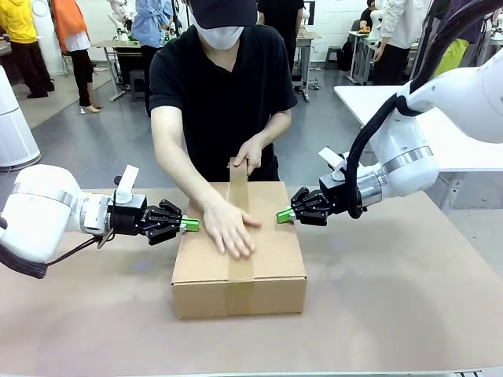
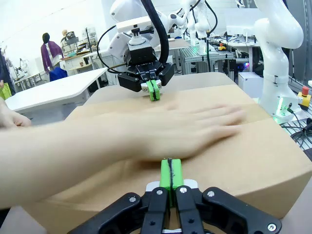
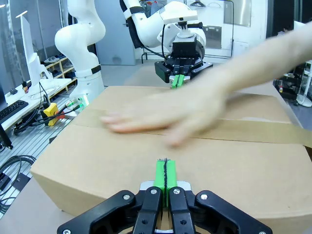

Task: Wrap the clocks to prevent damage.
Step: After the human seals the box with tape, release both hands from the side flaps of the Package Box.

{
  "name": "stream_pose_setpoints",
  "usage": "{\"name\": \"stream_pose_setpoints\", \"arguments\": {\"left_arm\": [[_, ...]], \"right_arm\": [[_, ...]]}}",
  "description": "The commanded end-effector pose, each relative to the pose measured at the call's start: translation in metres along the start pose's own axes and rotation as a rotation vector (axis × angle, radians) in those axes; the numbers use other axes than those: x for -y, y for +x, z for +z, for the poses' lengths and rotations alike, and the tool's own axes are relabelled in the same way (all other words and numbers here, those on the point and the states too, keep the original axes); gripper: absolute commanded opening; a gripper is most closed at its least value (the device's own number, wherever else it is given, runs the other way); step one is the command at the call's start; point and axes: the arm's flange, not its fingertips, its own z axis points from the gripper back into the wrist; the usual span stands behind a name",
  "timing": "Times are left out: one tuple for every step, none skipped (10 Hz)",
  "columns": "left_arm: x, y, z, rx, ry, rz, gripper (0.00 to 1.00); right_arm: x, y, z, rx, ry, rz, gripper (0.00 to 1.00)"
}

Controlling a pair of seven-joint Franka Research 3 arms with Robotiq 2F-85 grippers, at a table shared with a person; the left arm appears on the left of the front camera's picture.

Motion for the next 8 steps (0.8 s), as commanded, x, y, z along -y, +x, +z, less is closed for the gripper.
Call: {"name": "stream_pose_setpoints", "arguments": {"left_arm": [[0.0, -0.0029, -0.0013, -0.007, 0.001, -0.005, 0.0], [0.0, -0.0029, -0.0013, -0.007, 0.001, -0.005, 0.0], [0.0, -0.0029, -0.0013, -0.007, 0.001, -0.005, 0.0], [0.0, -0.0029, -0.0013, -0.007, 0.001, -0.005, 0.0], [0.0, -0.0029, -0.0013, -0.007, 0.001, -0.005, 0.0], [0.0, -0.0029, -0.0013, -0.007, 0.001, -0.005, 0.0], [0.0, -0.0029, -0.0013, -0.007, 0.001, -0.005, 0.0], [0.0, -0.0029, -0.0013, -0.007, 0.001, -0.005, 0.0]], "right_arm": [[-0.0003, -0.0017, -0.0021, -0.005, 0.001, 0.0, 0.01], [-0.0003, -0.0017, -0.0021, -0.005, 0.001, 0.0, 0.01], [-0.0003, -0.0017, -0.0021, -0.005, 0.001, 0.0, 0.01], [-0.0003, -0.0017, -0.0021, -0.005, 0.001, 0.0, 0.01], [-0.0003, -0.0017, -0.0021, -0.005, 0.001, 0.0, 0.01], [-0.0003, -0.0017, -0.0021, -0.005, 0.001, 0.0, 0.01], [-0.0003, -0.0017, -0.0021, -0.005, 0.001, 0.0, 0.01], [-0.0003, -0.0017, -0.0021, -0.005, 0.001, 0.0, 0.01]]}}
